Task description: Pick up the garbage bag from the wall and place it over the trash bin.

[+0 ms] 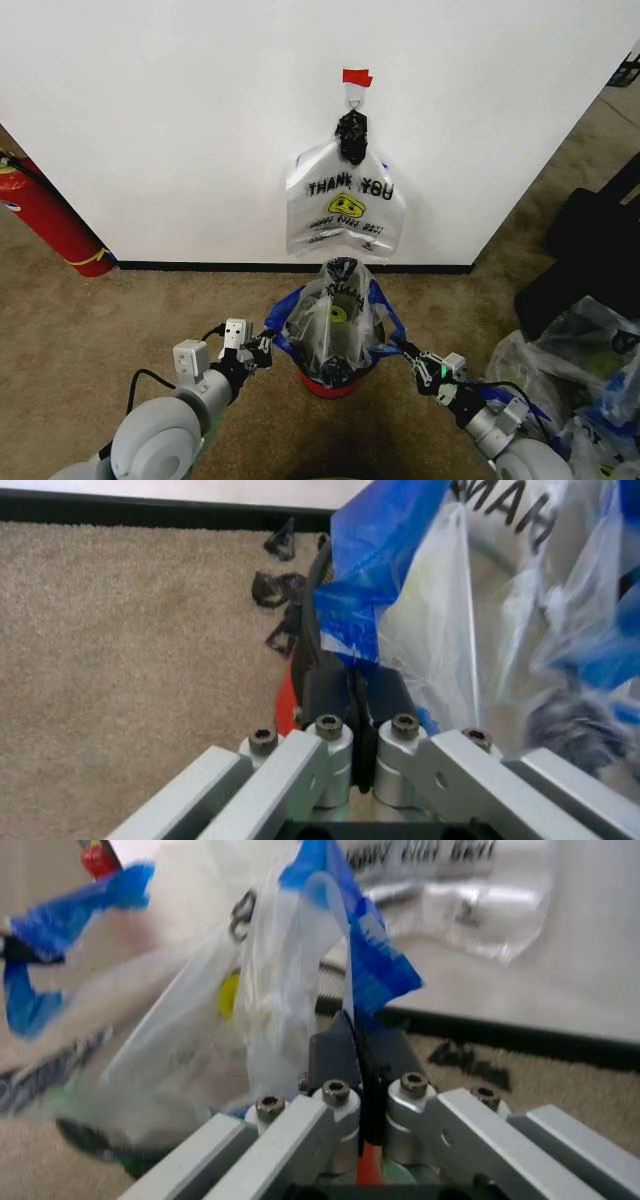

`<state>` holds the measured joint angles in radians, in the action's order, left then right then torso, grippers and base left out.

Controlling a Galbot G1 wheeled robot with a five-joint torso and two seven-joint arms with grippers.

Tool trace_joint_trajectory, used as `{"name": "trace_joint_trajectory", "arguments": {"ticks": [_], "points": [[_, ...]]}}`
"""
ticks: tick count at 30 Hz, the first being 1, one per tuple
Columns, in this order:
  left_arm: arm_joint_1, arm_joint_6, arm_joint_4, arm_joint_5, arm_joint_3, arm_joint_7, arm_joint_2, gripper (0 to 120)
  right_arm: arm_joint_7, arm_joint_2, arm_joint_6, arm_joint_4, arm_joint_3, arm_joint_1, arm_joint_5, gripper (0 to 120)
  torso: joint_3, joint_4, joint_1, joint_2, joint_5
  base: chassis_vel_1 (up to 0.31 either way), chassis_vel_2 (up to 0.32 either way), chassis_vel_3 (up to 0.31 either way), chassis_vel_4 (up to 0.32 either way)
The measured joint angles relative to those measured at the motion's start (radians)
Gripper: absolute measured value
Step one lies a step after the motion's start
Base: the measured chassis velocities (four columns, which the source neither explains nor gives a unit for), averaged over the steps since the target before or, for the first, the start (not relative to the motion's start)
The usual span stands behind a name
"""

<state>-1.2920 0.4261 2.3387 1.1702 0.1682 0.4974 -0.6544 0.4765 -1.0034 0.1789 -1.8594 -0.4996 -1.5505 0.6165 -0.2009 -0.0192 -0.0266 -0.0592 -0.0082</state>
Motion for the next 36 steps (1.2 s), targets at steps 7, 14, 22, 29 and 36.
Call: {"name": "trace_joint_trajectory", "arguments": {"ticks": [7,14,22,29,36], "points": [[0.032,0.046,0.005,0.078,0.021,0.003,0.091,0,-0.008,0.128,-0.049,-0.050,-0.015,-0.013,0.075,0,0.000,0.0000,0.000,0.000,0.0002,0.000,0.000,0.000,0.000],[0.018,0.109,0.032,0.145,0.022,0.022,0.177,0,-0.055,0.210,-0.090,-0.080,0.009,-0.070,0.101,0,0.000,-0.0001,0.000,0.000,0.0003,0.000,0.000,0.000,0.000],[-0.004,0.152,0.042,0.156,0.002,0.034,0.195,0,-0.077,0.203,-0.108,-0.052,0.031,-0.115,0.074,0,0.000,-0.0002,0.000,0.000,0.0002,0.000,0.000,0.000,0.000],[-0.022,0.172,0.035,0.149,-0.008,0.046,0.194,0,-0.099,0.190,-0.127,-0.026,0.042,-0.111,0.074,0,0.000,-0.0001,0.000,0.000,0.0003,0.000,0.000,0.000,0.000],[-0.053,0.189,0.054,0.131,-0.025,0.056,0.184,0,-0.108,0.207,-0.141,-0.032,0.038,-0.133,0.071,0,0.000,-0.0001,0.000,0.000,0.0002,0.000,0.000,0.000,0.000]]}}
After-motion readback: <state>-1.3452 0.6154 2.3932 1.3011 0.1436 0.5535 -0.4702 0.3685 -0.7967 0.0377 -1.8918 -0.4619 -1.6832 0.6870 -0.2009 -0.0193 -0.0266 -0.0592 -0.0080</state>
